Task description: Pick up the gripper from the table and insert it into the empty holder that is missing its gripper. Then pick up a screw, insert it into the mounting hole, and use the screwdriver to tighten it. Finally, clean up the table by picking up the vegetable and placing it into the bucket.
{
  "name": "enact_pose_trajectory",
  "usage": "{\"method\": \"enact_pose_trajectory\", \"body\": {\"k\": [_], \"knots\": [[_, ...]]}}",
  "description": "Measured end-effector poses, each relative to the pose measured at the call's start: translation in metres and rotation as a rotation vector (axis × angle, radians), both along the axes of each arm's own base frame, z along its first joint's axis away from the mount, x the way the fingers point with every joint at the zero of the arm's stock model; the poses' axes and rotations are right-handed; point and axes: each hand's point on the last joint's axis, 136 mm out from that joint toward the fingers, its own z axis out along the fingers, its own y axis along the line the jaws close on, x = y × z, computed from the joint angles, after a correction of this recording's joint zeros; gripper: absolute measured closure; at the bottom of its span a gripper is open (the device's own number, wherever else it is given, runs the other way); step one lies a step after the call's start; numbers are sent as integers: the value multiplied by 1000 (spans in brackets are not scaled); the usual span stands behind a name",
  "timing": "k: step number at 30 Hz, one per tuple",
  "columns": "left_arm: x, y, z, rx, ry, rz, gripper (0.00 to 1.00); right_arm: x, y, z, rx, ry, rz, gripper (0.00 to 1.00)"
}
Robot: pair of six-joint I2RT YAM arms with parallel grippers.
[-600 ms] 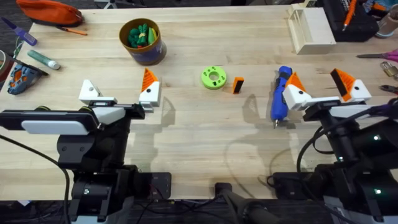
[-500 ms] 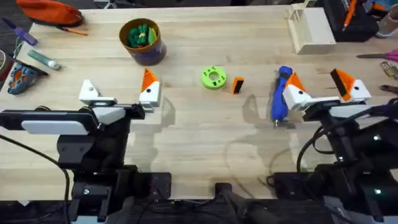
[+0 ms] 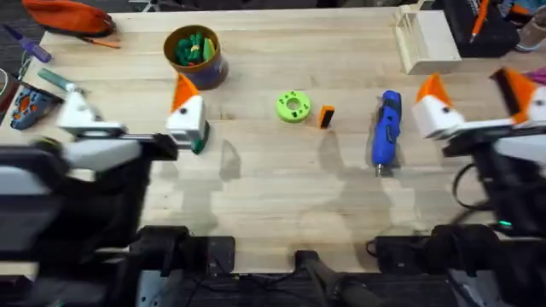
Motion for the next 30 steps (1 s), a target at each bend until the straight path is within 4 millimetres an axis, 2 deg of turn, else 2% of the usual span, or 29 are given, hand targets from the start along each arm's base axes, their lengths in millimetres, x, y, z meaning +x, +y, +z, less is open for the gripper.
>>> {"method": "enact_pose_trajectory", "body": {"k": [2, 5, 7, 10, 13, 17, 18, 19, 23, 30], "knots": [[-6, 2, 14, 9, 54, 9, 15, -6, 0, 19, 1, 3, 0, 8], [-9, 2, 26, 22, 174, 12, 15, -11, 0, 38, 1, 60, 0, 8], [-7, 3, 31, 27, 265, 12, 16, -11, 0, 41, 2, 139, 0, 8], [-1, 3, 32, 30, 386, 10, 16, -7, 0, 35, 4, 295, 0, 8], [6, 2, 23, 34, 515, 8, 15, -3, 0, 24, 5, 472, 0, 9], [12, 2, 2, 36, 696, 5, 15, 0, 0, 9, 7, 681, 0, 8], [13, 2, -4, 38, 741, 3, 16, 1, 0, 6, 8, 732, 0, 9], [18, 2, -21, 41, 852, 1, 15, 6, 0, -2, 9, 846, 0, 8], [24, 2, -39, 42, 941, -1, 15, 14, 0, -13, 10, 946, 0, 9], [27, 2, -52, 42, 1002, -2, 15, 19, 0, -28, 11, 1017, 0, 8]]}}
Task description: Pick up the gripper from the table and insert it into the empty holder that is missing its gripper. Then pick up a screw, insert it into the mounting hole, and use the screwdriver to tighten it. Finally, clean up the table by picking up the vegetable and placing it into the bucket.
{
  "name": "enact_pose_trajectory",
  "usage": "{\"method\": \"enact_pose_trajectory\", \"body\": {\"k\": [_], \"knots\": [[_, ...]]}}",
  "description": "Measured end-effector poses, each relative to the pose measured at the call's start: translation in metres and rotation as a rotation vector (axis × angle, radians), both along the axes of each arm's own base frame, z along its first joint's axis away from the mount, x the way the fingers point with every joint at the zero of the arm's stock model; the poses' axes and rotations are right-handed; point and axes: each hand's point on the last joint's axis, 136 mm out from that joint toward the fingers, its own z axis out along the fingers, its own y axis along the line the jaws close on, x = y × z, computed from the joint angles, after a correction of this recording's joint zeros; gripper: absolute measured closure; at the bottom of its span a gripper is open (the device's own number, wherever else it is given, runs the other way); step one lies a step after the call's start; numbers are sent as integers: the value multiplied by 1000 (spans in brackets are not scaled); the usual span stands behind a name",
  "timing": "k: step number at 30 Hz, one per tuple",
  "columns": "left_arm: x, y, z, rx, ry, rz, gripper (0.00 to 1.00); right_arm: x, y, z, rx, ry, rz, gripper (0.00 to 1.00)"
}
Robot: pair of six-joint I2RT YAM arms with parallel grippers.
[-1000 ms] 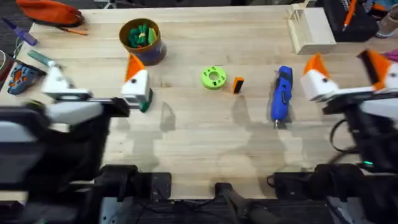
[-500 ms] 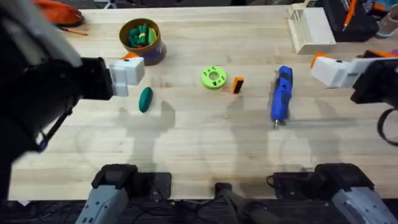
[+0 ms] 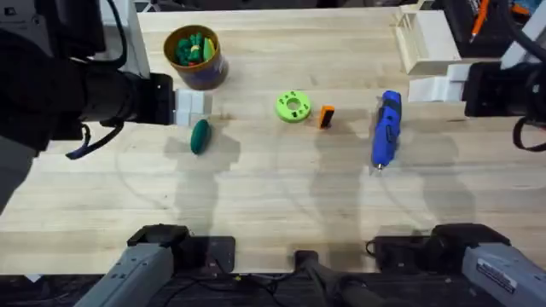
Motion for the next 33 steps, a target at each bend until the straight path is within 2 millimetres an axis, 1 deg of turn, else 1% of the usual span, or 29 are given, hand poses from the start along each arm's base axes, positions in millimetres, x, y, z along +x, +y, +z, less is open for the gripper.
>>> {"method": "enact_pose_trajectory", "body": {"k": [6, 10, 13, 15, 18, 19, 21, 24, 28, 33], "knots": [[-12, 0, -8, 20, 64, -31, 16, 0, 0, 0, 0, 2, 0, 9], [-10, 0, -22, 27, 134, -47, 16, 0, 0, 0, 0, 2, 0, 8], [1, 0, -41, 29, 211, -57, 15, 0, 0, 0, 0, 2, 0, 8], [8, 0, -59, 29, 273, -61, 15, 0, 0, 0, 0, 2, 0, 8], [11, 0, -84, 29, 371, -69, 15, 0, 0, 0, 0, 2, 0, 9], [10, -1, -108, 23, 469, -76, 15, 0, 0, 0, 0, 2, 0, 9], [10, -2, -122, 16, 515, -80, 15, 0, 0, 0, 0, 2, 0, 9], [9, -5, -137, 2, 568, -87, 17, 0, 0, 0, 0, 2, 0, 8], [7, -5, -147, -5, 611, -87, 15, 0, 0, 0, 0, 2, 0, 8], [8, 1, -161, -13, 642, -66, 16, 0, 0, 0, 0, 2, 0, 8]]}}
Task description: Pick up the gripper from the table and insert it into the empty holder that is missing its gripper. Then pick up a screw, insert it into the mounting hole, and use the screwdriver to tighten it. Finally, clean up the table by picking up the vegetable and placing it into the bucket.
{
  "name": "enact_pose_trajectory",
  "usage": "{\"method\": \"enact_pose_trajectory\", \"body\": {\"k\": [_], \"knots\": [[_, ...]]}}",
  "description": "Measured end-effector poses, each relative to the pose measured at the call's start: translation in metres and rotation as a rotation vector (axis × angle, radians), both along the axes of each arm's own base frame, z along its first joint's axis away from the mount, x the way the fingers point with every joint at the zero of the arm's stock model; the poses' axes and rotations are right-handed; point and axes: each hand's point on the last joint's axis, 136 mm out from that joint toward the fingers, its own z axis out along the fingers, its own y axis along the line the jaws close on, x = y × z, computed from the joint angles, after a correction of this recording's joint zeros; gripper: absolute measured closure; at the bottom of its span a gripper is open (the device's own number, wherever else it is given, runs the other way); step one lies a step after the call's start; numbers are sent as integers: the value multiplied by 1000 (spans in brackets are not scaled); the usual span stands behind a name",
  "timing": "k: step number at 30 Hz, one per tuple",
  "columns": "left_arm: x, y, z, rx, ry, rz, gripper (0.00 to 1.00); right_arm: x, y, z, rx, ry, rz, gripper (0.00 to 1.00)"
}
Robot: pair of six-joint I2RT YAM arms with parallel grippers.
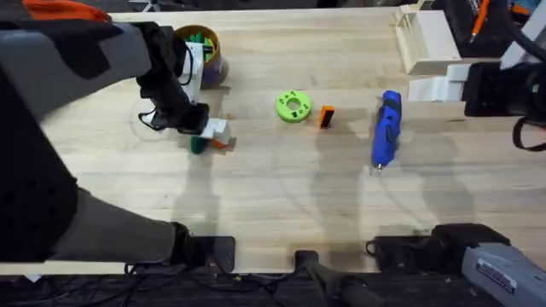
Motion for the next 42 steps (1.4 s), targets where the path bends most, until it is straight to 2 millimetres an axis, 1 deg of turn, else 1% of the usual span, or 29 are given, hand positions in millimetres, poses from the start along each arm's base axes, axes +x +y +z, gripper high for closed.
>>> {"method": "enact_pose_trajectory", "body": {"k": [7, 8, 10, 13, 15, 16, 18, 19, 20, 21, 35, 38, 42], "knots": [[0, 3, -2, 5, 3, 8, 8, 0, 0, 0, 0, 0, 0, 8], [0, 3, -2, 5, 3, 8, 19, 0, 0, 0, 0, 0, 0, 8], [1, 3, -2, 6, 2, 8, 61, 0, 0, 0, 0, 0, 0, 9], [3, 3, -2, 6, -8, 8, 187, 0, 0, 0, 0, 0, 0, 8], [4, 3, -2, 6, -12, 5, 362, 0, 0, 0, 0, 0, 0, 8], [5, 3, -2, 5, -13, 6, 470, 0, 0, 0, 0, 0, 0, 8], [5, 3, -2, 4, -15, 5, 737, 0, 0, 0, 0, 0, 0, 8], [5, 3, -2, 4, -15, 1, 836, 0, 0, 0, 0, 0, 0, 8], [5, 3, -2, 3, -15, 2, 928, 0, 0, 0, 0, 0, 0, 8], [5, 3, -2, 5, -16, 0, 981, 0, 0, 0, 0, 0, 0, 8], [9, 3, 0, 4, -27, 0, 987, 0, 0, 0, 0, 0, 0, 9], [13, 3, 10, 1, -27, 1, 987, 0, 0, 0, 0, 0, 0, 9], [30, 1, 30, 1, -80, -7, 987, 0, 0, 0, 0, 0, 0, 8]]}}
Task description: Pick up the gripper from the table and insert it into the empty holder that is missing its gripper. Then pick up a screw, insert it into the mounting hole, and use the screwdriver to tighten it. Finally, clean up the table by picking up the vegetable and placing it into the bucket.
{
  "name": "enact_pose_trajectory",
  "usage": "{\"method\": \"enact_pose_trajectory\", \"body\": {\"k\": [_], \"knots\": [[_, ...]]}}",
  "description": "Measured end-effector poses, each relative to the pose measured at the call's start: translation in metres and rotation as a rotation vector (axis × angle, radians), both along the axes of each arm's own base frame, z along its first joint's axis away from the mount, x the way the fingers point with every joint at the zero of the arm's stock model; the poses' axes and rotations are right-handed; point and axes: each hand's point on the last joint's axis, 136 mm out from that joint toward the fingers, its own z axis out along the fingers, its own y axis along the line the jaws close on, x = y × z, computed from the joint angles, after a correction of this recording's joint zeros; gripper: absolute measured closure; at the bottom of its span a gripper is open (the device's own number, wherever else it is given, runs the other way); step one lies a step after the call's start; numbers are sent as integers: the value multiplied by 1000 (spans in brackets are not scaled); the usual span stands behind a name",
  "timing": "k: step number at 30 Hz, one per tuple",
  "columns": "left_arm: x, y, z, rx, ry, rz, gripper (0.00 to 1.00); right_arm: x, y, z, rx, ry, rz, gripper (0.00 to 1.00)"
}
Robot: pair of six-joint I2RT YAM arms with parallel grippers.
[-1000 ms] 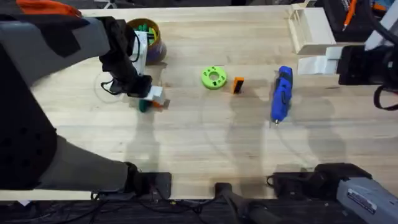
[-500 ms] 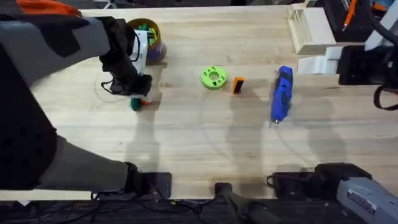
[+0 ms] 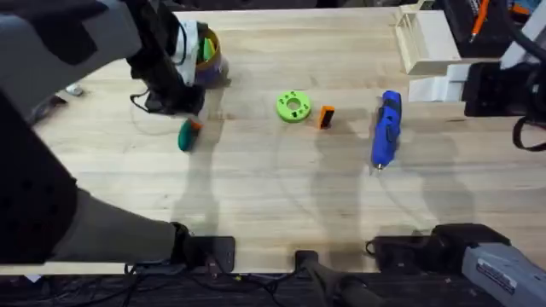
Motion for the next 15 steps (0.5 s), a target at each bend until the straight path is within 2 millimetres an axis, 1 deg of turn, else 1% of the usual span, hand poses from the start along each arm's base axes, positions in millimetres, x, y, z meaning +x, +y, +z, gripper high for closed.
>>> {"method": "enact_pose_trajectory", "body": {"k": [2, 4, 5, 7, 9, 10, 12, 13, 15], "knots": [[8, -4, 13, 0, -46, -15, 987, 0, 0, 0, 0, 0, 0, 8], [13, -12, 31, 0, -112, -39, 987, 0, 0, 0, 0, 0, 0, 8], [16, -15, 42, -1, -152, -50, 987, 0, 0, 0, 0, 0, 0, 8], [19, -22, 71, -7, -251, -71, 987, 0, 0, 0, 0, 0, 0, 8], [22, -23, 100, -9, -346, -75, 987, 0, 0, 0, 0, 0, 0, 8], [22, -23, 116, -10, -399, -74, 987, 0, 0, 0, 0, 0, 0, 8], [19, -22, 141, -9, -483, -71, 987, 0, 0, 0, 0, 0, 0, 9], [16, -22, 152, -9, -518, -70, 987, 0, 0, 0, 0, 0, 0, 8], [11, -21, 165, -10, -565, -70, 987, 0, 0, 0, 0, 0, 0, 8]]}}
